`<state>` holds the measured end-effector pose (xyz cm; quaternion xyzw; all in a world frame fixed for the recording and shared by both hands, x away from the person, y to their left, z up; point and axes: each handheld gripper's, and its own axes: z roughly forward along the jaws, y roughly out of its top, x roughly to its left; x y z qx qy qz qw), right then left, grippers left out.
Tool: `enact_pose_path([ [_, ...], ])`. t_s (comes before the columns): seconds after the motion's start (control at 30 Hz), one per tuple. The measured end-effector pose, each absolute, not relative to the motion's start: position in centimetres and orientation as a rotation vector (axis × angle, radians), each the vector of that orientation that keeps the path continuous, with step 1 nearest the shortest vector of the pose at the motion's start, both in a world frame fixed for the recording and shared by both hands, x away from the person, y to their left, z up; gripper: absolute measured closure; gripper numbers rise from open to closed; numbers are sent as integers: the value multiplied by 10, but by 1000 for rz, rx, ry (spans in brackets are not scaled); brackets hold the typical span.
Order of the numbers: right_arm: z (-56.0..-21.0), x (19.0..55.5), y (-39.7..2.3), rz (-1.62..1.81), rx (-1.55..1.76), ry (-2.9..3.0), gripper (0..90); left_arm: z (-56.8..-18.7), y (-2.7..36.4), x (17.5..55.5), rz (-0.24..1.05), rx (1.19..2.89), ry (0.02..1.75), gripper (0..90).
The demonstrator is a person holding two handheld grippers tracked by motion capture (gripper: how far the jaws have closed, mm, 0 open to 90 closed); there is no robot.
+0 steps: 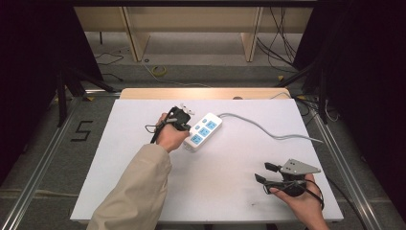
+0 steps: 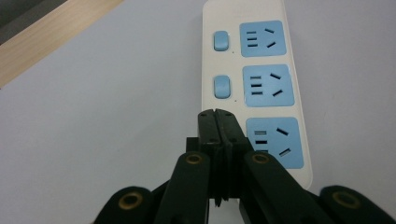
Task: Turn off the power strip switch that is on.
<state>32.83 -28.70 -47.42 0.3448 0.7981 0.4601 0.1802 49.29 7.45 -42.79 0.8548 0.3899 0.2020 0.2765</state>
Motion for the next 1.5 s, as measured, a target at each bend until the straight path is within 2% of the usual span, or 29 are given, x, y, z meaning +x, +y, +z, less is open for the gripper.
enact_pose_path([
  [0.6, -474, 329, -287, 1297, 976, 2256, 403, -428, 69, 504, 461, 2362, 1066, 898],
  [1.5, -475, 329, -288, 1287, 977, 2259, 407, -430, 59, 515, 413, 2435, 1117, 898],
])
